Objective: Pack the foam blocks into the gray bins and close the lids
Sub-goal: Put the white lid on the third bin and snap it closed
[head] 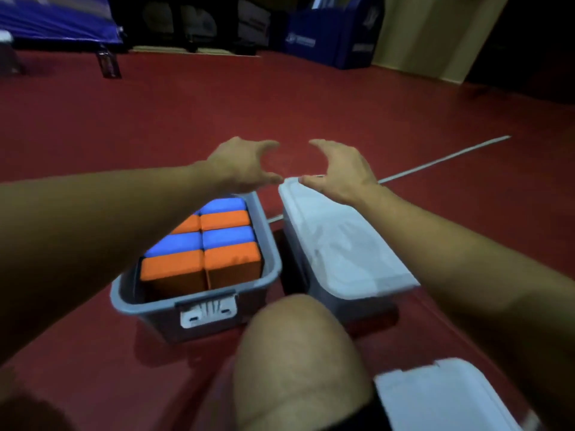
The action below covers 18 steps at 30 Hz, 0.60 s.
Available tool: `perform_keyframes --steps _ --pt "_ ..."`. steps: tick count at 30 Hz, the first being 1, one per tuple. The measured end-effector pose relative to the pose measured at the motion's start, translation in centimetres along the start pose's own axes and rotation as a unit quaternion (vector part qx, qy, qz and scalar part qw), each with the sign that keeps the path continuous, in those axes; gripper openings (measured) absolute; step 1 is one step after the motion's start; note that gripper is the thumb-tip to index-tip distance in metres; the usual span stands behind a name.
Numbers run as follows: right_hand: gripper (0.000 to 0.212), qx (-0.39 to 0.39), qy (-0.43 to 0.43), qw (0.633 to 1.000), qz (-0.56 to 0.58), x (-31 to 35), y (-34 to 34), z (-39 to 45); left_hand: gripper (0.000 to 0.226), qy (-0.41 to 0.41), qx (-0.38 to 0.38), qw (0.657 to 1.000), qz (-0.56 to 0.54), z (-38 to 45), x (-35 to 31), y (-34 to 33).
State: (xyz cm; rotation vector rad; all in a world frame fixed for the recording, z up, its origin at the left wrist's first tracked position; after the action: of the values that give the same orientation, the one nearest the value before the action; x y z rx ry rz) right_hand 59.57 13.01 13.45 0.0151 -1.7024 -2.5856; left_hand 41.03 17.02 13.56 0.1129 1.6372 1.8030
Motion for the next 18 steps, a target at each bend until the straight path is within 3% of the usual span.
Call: perform_keyframes --steps 9,18 --pt "0.081 -0.038 -0.116 0.992 -0.029 -11.6 6.2 -16.9 0.082 -0.101 0.073 0.992 -0.011 -3.8 -16.8 -6.1" --pt "0.081 0.029 -0.268 0.963 0.013 -18.2 -0.7 -35.5 0.082 -0.152 0.205 0.966 -0.026 -12.3 -26.7 -18.4"
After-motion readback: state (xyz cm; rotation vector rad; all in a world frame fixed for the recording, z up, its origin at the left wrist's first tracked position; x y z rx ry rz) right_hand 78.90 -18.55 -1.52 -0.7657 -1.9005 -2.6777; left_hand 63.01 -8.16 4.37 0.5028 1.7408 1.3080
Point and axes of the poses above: each hand's wrist, its own z-axis towards the middle knuckle, its own y-axis out of the back of the hand, x = y × z, the point moved 6 cm from there along z, towards the middle knuckle, and after that the axes turned 11 degrees about -z, right-handed, at the moved point
